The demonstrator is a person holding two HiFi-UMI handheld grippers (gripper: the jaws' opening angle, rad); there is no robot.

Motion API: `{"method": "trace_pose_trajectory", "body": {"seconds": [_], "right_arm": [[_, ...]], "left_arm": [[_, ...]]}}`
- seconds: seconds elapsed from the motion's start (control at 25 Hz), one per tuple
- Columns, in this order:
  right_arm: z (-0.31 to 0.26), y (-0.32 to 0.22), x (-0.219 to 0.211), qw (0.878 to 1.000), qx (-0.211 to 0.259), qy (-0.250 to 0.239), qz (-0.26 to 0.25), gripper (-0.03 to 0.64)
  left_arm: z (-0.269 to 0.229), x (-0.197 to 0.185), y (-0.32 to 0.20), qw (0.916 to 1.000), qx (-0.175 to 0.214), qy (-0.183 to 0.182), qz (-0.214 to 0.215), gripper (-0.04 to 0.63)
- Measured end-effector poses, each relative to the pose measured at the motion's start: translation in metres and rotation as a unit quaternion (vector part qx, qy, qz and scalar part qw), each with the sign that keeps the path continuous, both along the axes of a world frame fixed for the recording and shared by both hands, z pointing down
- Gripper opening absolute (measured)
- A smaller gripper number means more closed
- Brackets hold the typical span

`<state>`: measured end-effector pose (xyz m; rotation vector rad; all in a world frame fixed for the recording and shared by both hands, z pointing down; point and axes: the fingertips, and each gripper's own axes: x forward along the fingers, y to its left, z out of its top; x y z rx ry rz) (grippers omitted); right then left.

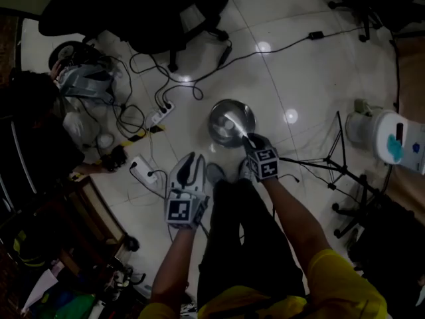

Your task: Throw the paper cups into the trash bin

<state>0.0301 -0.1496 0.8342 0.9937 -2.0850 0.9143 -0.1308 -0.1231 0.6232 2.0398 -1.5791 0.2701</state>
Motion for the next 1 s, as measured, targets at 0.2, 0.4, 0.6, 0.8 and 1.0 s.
{"method": "trace_pose_trajectory", "body": {"seconds": [0.2, 0.4, 0.6, 0.8, 1.0], "right_arm": [[-0.133, -0.004, 0.007, 0.997, 0.068, -0.041, 0.023, 0.007], [-0.237, 0.004, 0.004, 0.991, 0.106, -0.077, 0.030, 0.003], [-0.303, 0.003, 0.010, 0.984, 0.141, -0.096, 0.041, 0.002], [-0.325, 0.006, 0.016, 0.982, 0.153, -0.100, 0.053, 0.002], [-0.352, 0.006, 0.020, 0.978, 0.173, -0.106, 0.056, 0.002]], "left_arm": [[-0.035, -0.001, 0.005, 0.9999, -0.013, 0.006, -0.001, 0.072], [-0.076, 0.002, 0.016, 0.9998, -0.015, 0.013, 0.008, 0.072], [-0.113, 0.017, 0.011, 0.9996, -0.001, 0.022, 0.017, 0.072], [-0.130, 0.016, 0.016, 0.9997, -0.001, 0.022, 0.014, 0.072], [-0.146, 0.016, 0.020, 0.9997, 0.003, 0.018, 0.017, 0.094]]}}
